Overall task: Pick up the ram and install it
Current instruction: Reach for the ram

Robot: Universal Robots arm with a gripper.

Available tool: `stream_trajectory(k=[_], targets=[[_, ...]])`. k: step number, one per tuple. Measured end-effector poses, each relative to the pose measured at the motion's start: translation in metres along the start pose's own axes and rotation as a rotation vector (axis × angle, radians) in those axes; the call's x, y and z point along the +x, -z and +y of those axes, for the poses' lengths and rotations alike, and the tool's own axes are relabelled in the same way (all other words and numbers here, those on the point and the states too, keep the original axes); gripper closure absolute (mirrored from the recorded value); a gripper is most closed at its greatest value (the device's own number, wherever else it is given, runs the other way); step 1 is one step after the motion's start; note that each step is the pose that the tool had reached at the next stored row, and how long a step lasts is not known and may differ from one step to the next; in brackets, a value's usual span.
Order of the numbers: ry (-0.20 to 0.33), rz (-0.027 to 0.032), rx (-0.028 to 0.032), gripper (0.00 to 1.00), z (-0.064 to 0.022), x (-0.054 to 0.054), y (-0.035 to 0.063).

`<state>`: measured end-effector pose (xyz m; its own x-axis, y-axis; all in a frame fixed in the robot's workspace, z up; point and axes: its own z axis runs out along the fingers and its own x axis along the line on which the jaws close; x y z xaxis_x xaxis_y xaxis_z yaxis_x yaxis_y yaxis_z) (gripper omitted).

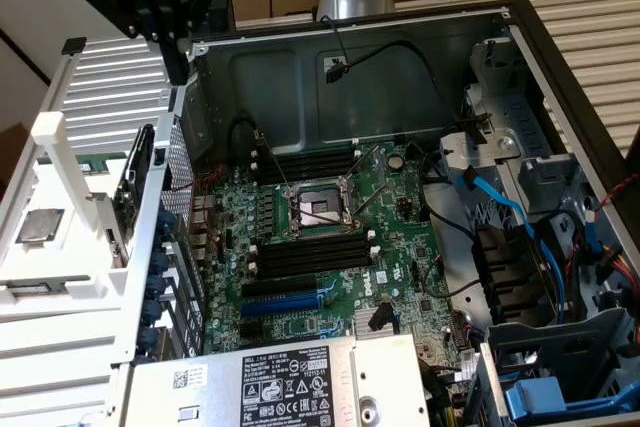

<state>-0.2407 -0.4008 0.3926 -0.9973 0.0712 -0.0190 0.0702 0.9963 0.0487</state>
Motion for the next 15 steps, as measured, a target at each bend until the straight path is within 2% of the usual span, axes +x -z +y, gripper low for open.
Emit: stream_trajectory(k=[11, 12, 15], targets=[[0.0, 0.0, 0.0, 0.9, -0.0037, 0.05, 0.0011], [0.0, -0.0001, -0.0001, 0.9, -0.0043, 0.059, 0.0013], [0.0, 0.0, 0.0, 0.9, -0.0053, 0.073, 0.0016]])
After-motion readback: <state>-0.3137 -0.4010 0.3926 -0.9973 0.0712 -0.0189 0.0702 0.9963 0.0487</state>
